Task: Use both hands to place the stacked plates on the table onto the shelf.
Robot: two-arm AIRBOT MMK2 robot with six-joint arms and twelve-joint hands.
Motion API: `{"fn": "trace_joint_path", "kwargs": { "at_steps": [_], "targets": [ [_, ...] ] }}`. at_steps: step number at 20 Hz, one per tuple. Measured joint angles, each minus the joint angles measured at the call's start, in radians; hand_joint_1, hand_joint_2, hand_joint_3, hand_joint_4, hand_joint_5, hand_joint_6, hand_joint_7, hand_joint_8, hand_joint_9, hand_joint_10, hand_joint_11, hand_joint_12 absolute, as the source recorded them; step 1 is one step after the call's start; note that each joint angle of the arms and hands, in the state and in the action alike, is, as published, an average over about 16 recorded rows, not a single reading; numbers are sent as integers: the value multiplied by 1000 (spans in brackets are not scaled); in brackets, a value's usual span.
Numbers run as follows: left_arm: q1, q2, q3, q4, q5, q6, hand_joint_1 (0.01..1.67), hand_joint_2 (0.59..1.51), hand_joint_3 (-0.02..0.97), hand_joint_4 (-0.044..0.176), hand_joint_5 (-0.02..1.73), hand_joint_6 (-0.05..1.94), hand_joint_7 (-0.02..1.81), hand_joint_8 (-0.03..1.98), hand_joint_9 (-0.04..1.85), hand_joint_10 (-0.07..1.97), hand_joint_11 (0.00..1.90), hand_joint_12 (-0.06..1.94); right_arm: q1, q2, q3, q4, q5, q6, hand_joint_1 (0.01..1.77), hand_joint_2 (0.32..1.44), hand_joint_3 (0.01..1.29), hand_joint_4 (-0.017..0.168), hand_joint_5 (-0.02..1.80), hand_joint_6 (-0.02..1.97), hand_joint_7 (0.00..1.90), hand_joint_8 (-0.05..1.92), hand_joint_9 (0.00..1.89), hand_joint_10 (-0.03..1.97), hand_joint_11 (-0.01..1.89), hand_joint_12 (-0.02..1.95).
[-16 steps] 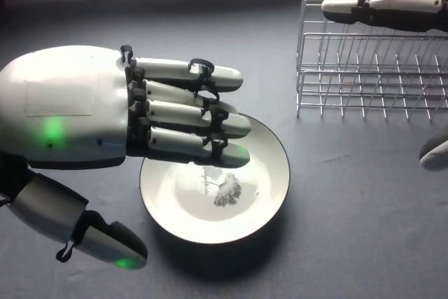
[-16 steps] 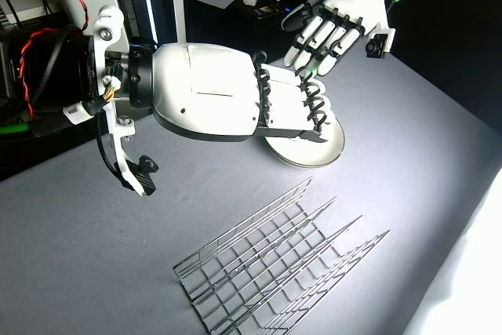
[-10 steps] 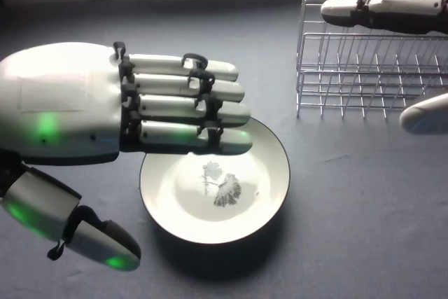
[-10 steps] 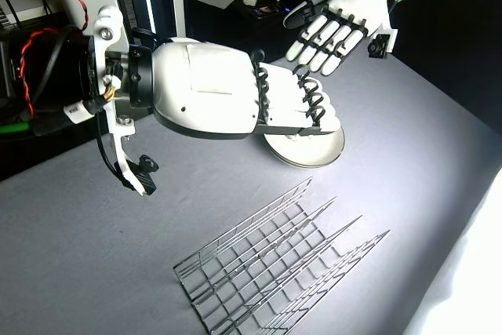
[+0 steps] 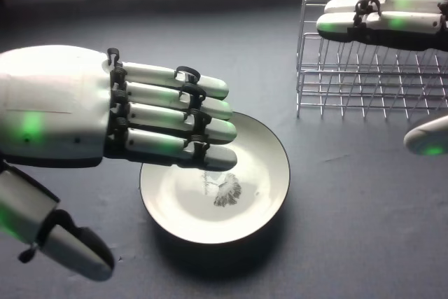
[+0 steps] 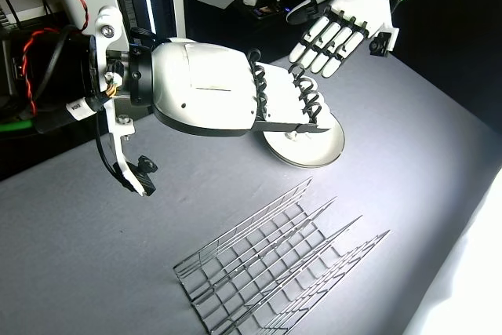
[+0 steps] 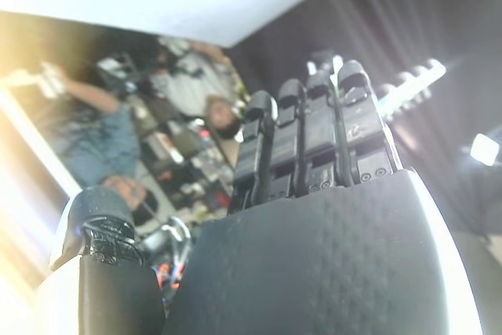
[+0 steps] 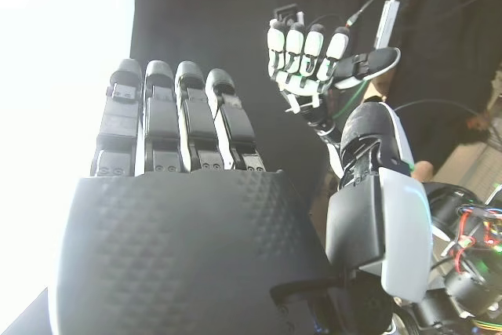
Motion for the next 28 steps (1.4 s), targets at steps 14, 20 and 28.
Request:
{"fn": "trace_joint_path", "kwargs": {
  "at_steps": [14,20,28],
  "targets": [
    [-28,-147,196,343,-90,-97,18,1092,-7,6,120,12,94,12,58,11,22,10,-12,-58,128,-196,179,-12,40,1099,22,5,53,14,26,-11,18,11,23,6],
    [-6,-211,271,397,-75,-103,18,1103,-7,4,101,12,82,12,47,11,20,11,-12,-94,183,-276,234,-14,49,1092,22,4,59,13,30,-10,19,12,23,6],
    [13,-281,375,421,-41,-114,19,1109,-7,5,60,12,49,13,25,11,20,11,-14,-134,196,-305,201,-13,121,1037,23,3,49,13,26,-9,24,12,23,52]
  ]
}}
